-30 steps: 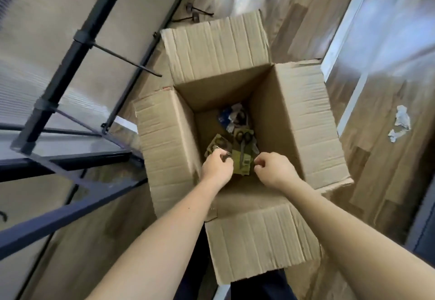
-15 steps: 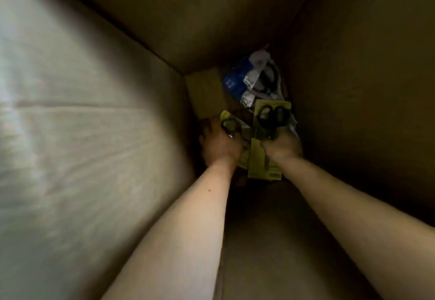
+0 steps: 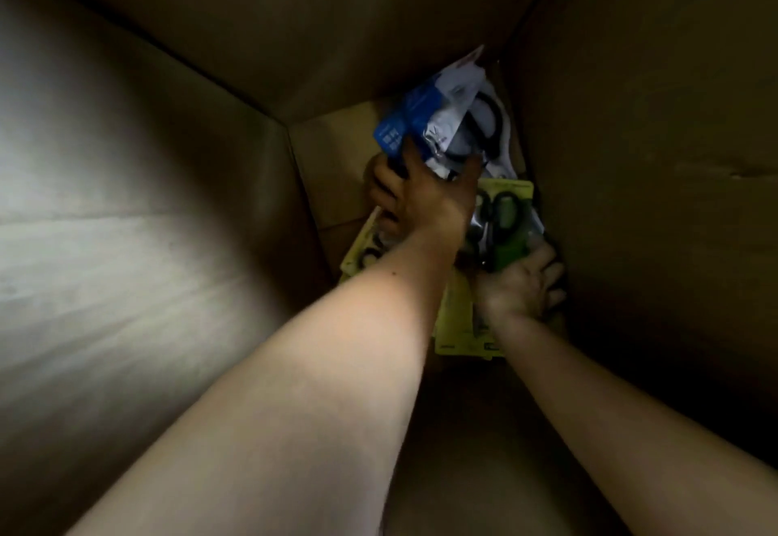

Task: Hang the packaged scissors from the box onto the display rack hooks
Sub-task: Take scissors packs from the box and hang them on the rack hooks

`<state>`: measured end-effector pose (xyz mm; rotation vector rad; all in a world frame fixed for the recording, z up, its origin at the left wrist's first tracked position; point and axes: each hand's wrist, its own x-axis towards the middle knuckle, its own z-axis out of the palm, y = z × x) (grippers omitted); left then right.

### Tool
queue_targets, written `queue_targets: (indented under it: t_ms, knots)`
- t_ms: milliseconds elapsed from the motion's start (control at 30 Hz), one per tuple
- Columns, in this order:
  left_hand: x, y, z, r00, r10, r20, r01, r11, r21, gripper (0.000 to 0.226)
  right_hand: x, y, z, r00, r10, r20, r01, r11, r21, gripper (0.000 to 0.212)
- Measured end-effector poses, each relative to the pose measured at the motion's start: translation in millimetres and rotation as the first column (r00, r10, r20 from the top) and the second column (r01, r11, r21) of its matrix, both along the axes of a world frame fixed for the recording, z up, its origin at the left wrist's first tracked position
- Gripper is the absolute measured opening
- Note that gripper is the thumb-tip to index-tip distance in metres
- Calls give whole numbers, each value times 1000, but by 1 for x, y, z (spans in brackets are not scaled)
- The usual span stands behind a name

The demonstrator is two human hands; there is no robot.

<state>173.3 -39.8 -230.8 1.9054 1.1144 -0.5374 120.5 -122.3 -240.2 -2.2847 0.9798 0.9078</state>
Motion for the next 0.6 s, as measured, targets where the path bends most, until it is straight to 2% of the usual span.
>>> queue_targets:
  t_ms: [100, 200, 233, 333, 400, 433, 500, 600]
  knots:
    - [20, -3, -3, 975, 210, -72, -218, 968, -121, 71, 3, 1, -1, 999, -41, -5, 42, 999, 11, 85]
    - [26, 4, -24, 873, 488, -27, -475, 835, -278, 17, 8, 2, 2, 999, 1, -50, 1, 1000, 31, 89]
    - [27, 5, -22, 856, 517, -19, -499, 816, -292, 15, 10, 2, 4, 998, 25, -55, -22, 998, 58, 87]
    - [24, -2, 6, 838, 543, -47, -532, 797, -287, 24, 13, 0, 20, 999, 23, -32, -19, 990, 142, 62]
    - [20, -11, 39, 842, 535, 67, -488, 808, -330, 41, 14, -4, 42, 998, 65, 26, -68, 985, 160, 46]
    - [19, -12, 55, 827, 543, 144, -471, 810, -348, 42, 14, -3, 56, 993, 101, 58, -109, 979, 174, 41]
    - [18, -14, 91, 823, 522, 225, -443, 837, -320, 39, 15, 1, 89, 980, 157, 118, -179, 963, 202, 38]
    - [21, -12, 149, 824, 445, 351, -365, 891, -271, 29, 21, 7, 149, 971, 111, 211, -171, 942, 288, 36]
